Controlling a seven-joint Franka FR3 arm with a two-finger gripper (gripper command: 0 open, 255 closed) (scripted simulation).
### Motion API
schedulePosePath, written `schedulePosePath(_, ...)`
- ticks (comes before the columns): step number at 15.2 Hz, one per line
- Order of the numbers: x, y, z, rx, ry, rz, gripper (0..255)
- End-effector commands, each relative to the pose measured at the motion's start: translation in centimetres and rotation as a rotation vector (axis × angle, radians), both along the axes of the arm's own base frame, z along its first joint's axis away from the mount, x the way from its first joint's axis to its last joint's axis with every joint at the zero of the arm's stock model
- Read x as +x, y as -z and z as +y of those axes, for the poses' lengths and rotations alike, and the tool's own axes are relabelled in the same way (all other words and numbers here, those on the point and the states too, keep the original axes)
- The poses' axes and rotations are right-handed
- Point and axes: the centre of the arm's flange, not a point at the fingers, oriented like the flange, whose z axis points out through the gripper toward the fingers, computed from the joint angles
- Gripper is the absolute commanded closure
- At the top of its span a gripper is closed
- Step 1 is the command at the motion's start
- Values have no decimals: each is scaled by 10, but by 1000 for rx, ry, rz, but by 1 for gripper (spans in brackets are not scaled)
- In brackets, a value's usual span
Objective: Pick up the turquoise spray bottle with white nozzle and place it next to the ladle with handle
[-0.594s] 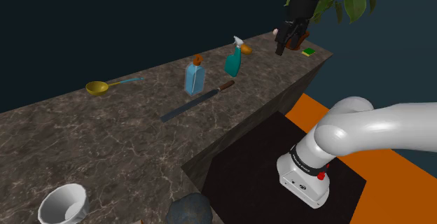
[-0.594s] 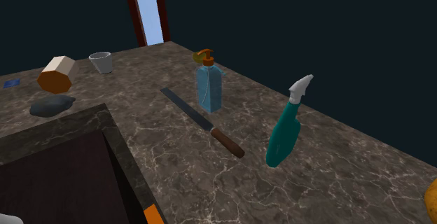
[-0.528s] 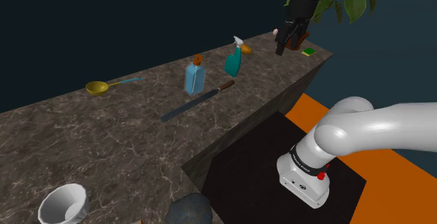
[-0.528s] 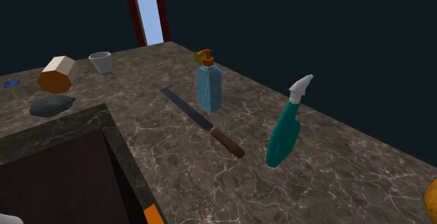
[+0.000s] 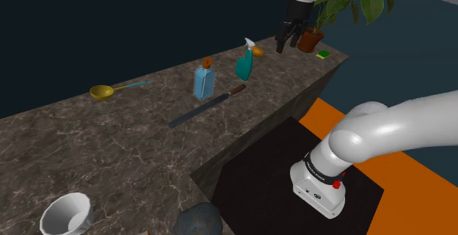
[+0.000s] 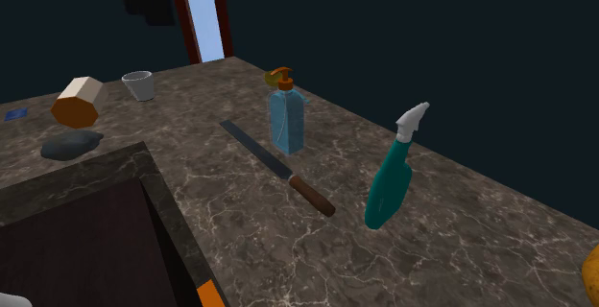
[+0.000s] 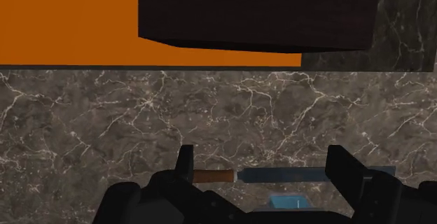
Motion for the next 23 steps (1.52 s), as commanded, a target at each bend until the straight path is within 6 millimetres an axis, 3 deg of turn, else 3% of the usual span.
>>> schedulePosePath(1, 22, 11, -12, 2, -1, -7, 0)
schedulePosePath(23, 250, 110, -151, 36, -12, -69, 0)
